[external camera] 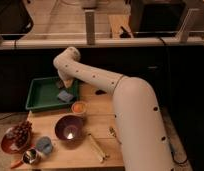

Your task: Place eraser in tray

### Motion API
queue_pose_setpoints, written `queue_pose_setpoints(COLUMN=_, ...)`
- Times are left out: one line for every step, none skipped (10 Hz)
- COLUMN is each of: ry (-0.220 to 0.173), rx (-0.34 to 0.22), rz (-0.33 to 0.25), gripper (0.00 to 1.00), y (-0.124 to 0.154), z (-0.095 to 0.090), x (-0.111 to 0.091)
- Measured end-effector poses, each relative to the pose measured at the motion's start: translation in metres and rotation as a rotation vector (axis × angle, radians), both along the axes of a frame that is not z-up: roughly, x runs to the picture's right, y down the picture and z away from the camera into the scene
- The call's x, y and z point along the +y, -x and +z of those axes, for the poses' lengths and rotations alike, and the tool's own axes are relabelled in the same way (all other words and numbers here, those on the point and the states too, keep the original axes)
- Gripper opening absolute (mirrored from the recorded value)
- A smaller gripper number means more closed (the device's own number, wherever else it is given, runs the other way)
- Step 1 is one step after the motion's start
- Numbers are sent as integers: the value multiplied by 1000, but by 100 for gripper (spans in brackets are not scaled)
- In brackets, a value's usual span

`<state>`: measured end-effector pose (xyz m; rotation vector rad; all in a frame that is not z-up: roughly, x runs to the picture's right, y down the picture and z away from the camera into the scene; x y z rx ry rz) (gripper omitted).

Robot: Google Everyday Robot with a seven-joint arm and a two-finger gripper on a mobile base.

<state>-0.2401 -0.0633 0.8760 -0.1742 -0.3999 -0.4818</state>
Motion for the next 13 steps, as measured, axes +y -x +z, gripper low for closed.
queue_pose_setpoints(ry=-46, rx=-46, rz=10, gripper=2, y=23, z=2, x=2)
queue_pose_setpoints(ry=-115, rx=-107, rz=14, gripper=7, y=49, z=6, x=6)
queue_pose_setpoints(ry=-159, rx=-163, rz=11, gripper=14, y=61, z=9, x=6)
queue_pose_setpoints(ry=-209, rx=-233, rz=-4, gripper=24, y=71, z=16, x=10)
queue_pose_setpoints(ry=-248, rx=-301, rz=-18, gripper=36, y=77, z=22, x=13)
queue_pose_setpoints(ry=-244, rx=-333, rz=-40, gripper=46, y=77, z=29, x=18)
queue_pose_setpoints(ry=-221, rx=-359, rz=-55, gripper=57, y=79, z=31, x=23)
queue_pose_setpoints(ry=-208, rx=-372, rz=-64, gripper=66, y=81, z=30, x=24)
queue_pose_setpoints(ry=-193, rx=-385, rz=-74, gripper=75, y=83, z=26, x=25)
queue_pose_setpoints(ry=-182, rx=-401, rz=-80, gripper=80, y=87, z=22, x=25)
queue_pose_setpoints(ry=-171, rx=-412, rz=-84, gripper=80, y=88, z=20, x=26)
queue_pose_setpoints(ry=-149, rx=-426, rz=-84, gripper=80, y=88, z=19, x=25)
queue_pose_setpoints(ry=-124, rx=-436, rz=-81, gripper=80, y=86, z=20, x=24)
